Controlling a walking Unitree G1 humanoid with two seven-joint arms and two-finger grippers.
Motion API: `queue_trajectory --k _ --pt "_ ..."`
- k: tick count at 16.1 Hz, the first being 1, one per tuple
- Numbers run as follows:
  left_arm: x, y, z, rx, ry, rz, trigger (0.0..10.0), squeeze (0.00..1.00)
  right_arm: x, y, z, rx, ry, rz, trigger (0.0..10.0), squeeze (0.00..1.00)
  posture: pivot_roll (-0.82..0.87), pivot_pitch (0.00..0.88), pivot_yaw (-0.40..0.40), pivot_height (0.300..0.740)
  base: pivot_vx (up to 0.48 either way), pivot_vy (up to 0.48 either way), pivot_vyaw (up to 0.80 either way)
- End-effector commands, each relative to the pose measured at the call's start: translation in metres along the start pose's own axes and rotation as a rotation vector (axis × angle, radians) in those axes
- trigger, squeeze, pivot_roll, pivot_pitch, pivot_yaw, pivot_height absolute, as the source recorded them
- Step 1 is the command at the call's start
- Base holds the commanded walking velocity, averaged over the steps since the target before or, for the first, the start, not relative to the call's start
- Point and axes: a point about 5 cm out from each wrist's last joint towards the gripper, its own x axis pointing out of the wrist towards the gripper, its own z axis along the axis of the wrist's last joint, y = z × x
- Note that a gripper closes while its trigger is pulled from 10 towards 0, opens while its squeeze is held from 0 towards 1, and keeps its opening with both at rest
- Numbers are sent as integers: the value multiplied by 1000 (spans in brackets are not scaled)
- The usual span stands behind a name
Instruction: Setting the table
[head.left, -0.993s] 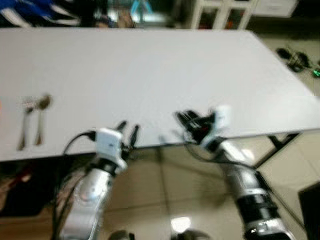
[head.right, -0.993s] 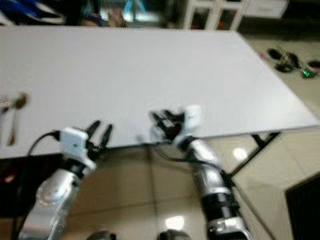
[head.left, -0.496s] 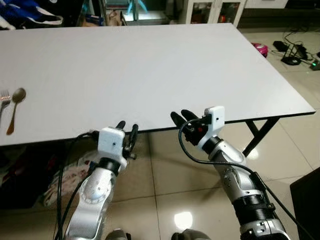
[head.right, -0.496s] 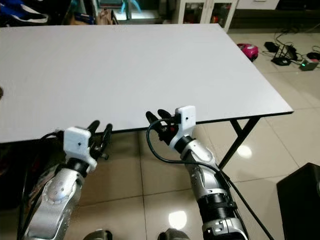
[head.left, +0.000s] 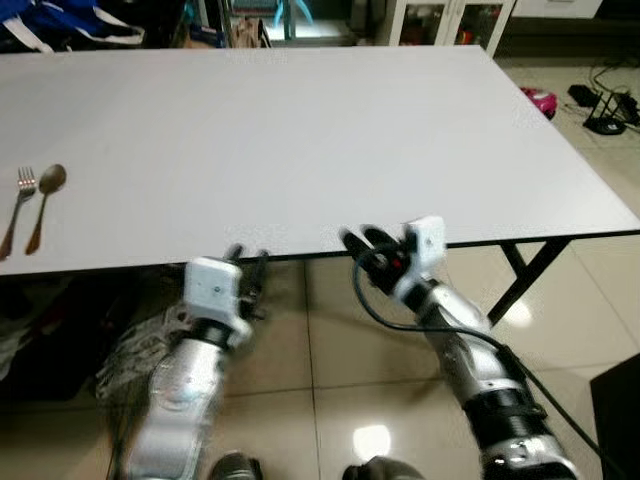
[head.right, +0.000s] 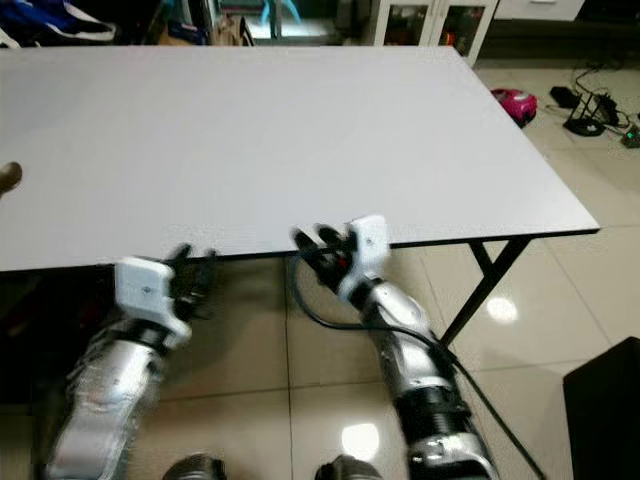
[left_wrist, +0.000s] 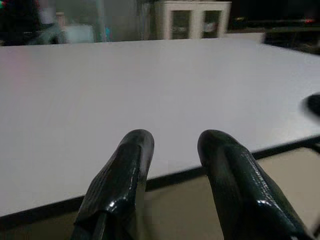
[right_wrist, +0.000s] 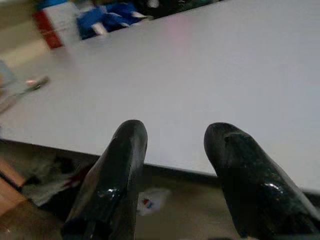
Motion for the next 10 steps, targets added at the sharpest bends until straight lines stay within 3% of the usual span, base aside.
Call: queue_trajectory --k 1,3,6,10 --pt "-1 6 -2 9 10 13 10000 0 2 0 0 -5 -9 -5 10000 0 -99 88 -11 740 0 0 0" --pt "-2 7 -9 26 36 7 10000 0 0 -3 -4 7 0 -16 10000 0 -95 89 -10 740 0 0 0" --pt "-13 11 -37 53 144 11 10000 0 -1 -2 -12 0 23 -13 10000 0 -97 90 -7 740 0 0 0" --pt "-19 15 -46 37 176 30 10000 0 -4 -5 -18 -1 38 -25 10000 0 -92 95 -5 740 0 0 0"
